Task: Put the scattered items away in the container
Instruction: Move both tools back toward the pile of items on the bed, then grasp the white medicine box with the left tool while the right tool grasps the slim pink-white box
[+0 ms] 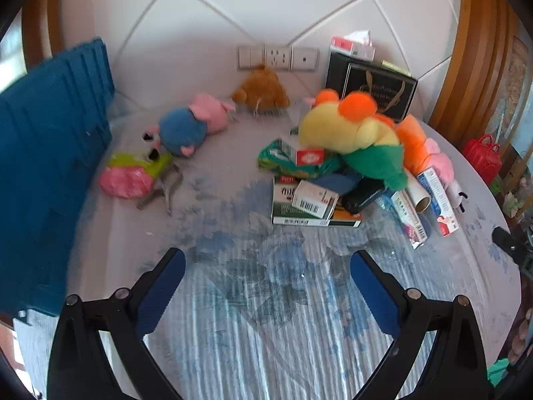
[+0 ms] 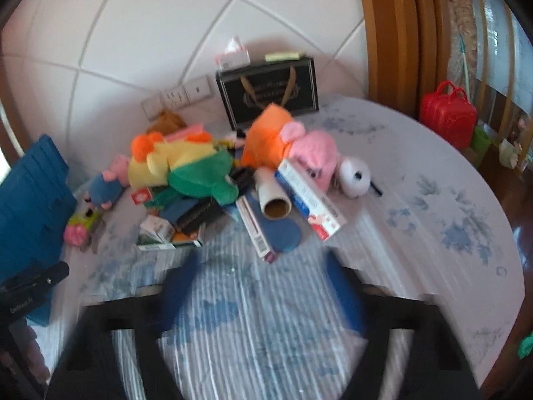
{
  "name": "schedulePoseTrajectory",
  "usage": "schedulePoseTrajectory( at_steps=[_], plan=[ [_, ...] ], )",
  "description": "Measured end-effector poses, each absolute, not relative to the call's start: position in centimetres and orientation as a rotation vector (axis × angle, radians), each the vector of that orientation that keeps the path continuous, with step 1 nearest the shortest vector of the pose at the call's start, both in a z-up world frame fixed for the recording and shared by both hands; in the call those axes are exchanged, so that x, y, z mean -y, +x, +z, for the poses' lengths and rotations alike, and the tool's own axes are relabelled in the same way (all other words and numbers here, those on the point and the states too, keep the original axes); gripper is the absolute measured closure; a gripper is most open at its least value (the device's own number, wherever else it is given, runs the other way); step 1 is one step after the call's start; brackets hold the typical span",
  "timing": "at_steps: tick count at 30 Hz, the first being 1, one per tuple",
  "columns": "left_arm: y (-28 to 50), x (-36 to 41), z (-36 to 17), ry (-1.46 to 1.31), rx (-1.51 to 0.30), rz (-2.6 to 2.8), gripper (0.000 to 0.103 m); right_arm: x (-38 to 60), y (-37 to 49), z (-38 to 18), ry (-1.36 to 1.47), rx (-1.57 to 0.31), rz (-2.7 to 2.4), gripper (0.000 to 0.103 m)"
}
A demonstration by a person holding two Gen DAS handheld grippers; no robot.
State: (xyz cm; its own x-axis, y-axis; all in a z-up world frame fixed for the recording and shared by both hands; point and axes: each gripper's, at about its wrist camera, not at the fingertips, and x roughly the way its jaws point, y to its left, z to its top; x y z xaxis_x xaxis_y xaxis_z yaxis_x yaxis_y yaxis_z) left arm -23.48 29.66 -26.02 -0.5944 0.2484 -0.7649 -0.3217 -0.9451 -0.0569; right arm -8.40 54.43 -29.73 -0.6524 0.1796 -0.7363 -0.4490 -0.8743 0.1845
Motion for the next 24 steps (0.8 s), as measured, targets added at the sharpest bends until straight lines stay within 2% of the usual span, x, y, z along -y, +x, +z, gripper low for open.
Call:
schedulePoseTrajectory(
  at_steps=[1,4,14,20,21,22,23,24],
  plan=[
    [-24.0,-29.9,-26.8,-1.213,-0.122,2.541,0.005,-54.3,-9.1,-30.5,-1.106,-0.508,2.512,0.068],
    [-25.5,-31.2,-28.8,-1.271,-0.128,2.509,0.011,-53.9,-10.6,-32.2,-1.174,-0.507,2.504,0.075],
    [-30.6,-38.4,-32.7,-1.328,-0.153,2.507,0.011,-56.9,-16.0,-37.5,-1.316,-0.523,2.482,0.074],
    [-34.4,-42.0,-35.7,-1.381,-0.141,2.546,0.012,-58.4,-18.2,-39.4,-1.375,-0.510,2.520,0.071],
    [-35.1,-42.2,-36.2,-1.396,-0.127,2.552,0.016,-58.5,-18.5,-39.7,-1.383,-0.507,2.530,0.070],
    [-35.5,-42.4,-36.7,-1.413,-0.114,2.550,0.030,-58.5,-18.7,-39.9,-1.389,-0.502,2.539,0.068],
    [-35.9,-42.4,-37.1,-1.437,-0.109,2.541,0.036,-58.5,-19.0,-40.2,-1.394,-0.494,2.546,0.066],
    [-36.1,-42.3,-37.3,-1.442,-0.100,2.539,0.036,-58.5,-19.3,-40.4,-1.401,-0.486,2.551,0.064]
  ],
)
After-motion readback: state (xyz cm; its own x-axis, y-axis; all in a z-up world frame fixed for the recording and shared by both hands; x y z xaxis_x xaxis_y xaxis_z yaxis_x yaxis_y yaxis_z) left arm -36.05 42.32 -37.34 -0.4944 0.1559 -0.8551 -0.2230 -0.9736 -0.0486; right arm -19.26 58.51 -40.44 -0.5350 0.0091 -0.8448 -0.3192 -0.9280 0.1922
